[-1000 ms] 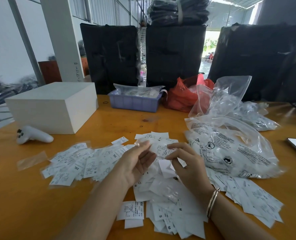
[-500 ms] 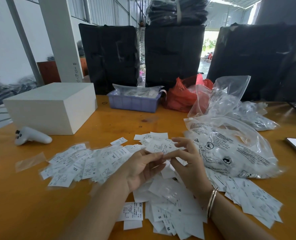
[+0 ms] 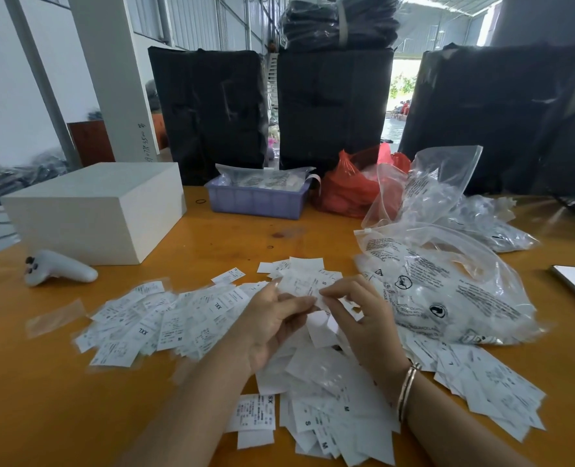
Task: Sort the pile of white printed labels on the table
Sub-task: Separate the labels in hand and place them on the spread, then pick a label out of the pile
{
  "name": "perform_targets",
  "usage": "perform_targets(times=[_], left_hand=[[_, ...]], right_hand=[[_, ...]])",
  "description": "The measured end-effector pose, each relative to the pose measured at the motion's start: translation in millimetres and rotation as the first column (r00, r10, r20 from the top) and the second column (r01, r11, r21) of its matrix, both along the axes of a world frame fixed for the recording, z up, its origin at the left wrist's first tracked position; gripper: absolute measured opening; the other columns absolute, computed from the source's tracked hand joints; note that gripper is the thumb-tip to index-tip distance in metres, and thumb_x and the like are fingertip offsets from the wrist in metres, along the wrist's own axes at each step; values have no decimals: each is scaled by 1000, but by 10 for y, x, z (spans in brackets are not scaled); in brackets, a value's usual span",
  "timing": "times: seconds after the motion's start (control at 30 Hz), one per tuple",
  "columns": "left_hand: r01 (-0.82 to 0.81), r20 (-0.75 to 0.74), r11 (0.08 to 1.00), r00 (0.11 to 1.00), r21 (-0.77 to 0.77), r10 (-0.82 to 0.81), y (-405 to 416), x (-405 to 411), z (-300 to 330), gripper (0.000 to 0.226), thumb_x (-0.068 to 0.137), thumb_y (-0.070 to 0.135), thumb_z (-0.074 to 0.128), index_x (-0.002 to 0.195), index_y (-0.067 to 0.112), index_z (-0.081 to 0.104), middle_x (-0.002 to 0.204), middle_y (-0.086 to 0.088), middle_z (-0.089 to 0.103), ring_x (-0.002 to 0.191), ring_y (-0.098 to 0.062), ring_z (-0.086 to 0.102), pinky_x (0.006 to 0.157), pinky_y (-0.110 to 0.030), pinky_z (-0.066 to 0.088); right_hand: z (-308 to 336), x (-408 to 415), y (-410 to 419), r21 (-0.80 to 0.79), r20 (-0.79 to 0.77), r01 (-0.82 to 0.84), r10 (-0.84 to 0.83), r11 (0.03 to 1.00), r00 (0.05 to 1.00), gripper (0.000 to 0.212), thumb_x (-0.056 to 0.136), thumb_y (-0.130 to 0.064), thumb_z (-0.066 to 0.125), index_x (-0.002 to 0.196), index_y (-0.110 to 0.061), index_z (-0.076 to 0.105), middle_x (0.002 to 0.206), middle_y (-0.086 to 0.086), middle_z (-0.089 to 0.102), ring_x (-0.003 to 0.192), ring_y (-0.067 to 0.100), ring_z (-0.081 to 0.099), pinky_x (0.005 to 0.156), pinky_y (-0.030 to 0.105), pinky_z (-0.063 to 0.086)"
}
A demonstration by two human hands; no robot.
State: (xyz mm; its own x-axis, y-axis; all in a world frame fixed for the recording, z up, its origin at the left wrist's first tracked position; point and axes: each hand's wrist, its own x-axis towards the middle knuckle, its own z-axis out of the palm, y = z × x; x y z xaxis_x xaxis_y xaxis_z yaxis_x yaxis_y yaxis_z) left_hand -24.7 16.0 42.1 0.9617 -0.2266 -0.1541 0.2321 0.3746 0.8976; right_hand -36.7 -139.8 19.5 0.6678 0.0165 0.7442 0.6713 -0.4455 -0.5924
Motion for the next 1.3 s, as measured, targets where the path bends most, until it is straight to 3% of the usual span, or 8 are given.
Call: perform_targets(times=[0.13,0.3,0.43,0.67,0.77,0.9,1.2,1.3], left_hand=[[-273,186,881,959,388,215,101,81,23,69,83,8,70,140,29,36,102,6,67,87,-11,66,67,-25,53],[-565,470,554,822,611,321,262,148,-17,82,88,4,63,146,33,14,134,-9,52,96,-24,63,47,-14,47],[-576,539,333,817,747,203,308,199,-117,83,87,4,64,147,27,12,149,-9,34,122,-30,51,78,-27,52],[-543,543,-27,832,839,114,305,233,-263,83,81,28,71,142,27,15,145,-7,28,132,-27,32,103,-41,36],[-472,477,-70,865,879,158,303,258,-285,81,84,36,64,144,26,10,154,-10,4,141,-29,14,113,-48,19],[-470,478,-84,861,878,173,286,252,-276,76,86,38,60,145,26,13,153,-7,-12,145,-29,-2,115,-50,8],[-745,724,-2,648,667,-234,117,136,-268,37,76,12,64,110,26,62,144,-1,43,141,-27,22,108,-52,17],[-761,739,58,604,646,-297,60,110,-282,37,73,10,69,105,27,66,136,-1,52,137,-29,33,105,-52,23]], right_hand=[[61,-5,-24,35,-1,60,-60,998,998,22,86,0,61,90,-22,63,86,-6,62,85,-2,56,76,8,42],[307,107,-220,78,17,245,-247,967,969,17,88,-4,60,94,-21,61,86,-6,61,80,3,57,71,10,45],[520,343,-540,56,-9,398,-398,916,917,15,90,-6,55,94,-15,66,89,-5,59,71,-2,53,65,7,44],[368,760,-1353,-583,-358,448,-710,678,607,24,94,-19,51,105,-11,70,100,8,69,72,17,57,53,22,36],[247,761,-1399,-772,-380,269,-757,576,531,38,92,-42,54,86,-8,71,91,10,69,84,24,60,68,28,44],[199,722,-1348,-683,-355,391,-748,617,561,34,87,-40,60,68,-12,63,76,6,65,73,22,57,60,30,43],[260,657,-1341,-448,-368,516,-677,730,637,28,90,-28,61,66,-15,67,77,4,65,68,23,57,61,30,44],[283,642,-1327,-348,-290,553,-648,757,704,24,94,-28,55,89,-16,75,102,6,68,86,26,61,72,36,51]])
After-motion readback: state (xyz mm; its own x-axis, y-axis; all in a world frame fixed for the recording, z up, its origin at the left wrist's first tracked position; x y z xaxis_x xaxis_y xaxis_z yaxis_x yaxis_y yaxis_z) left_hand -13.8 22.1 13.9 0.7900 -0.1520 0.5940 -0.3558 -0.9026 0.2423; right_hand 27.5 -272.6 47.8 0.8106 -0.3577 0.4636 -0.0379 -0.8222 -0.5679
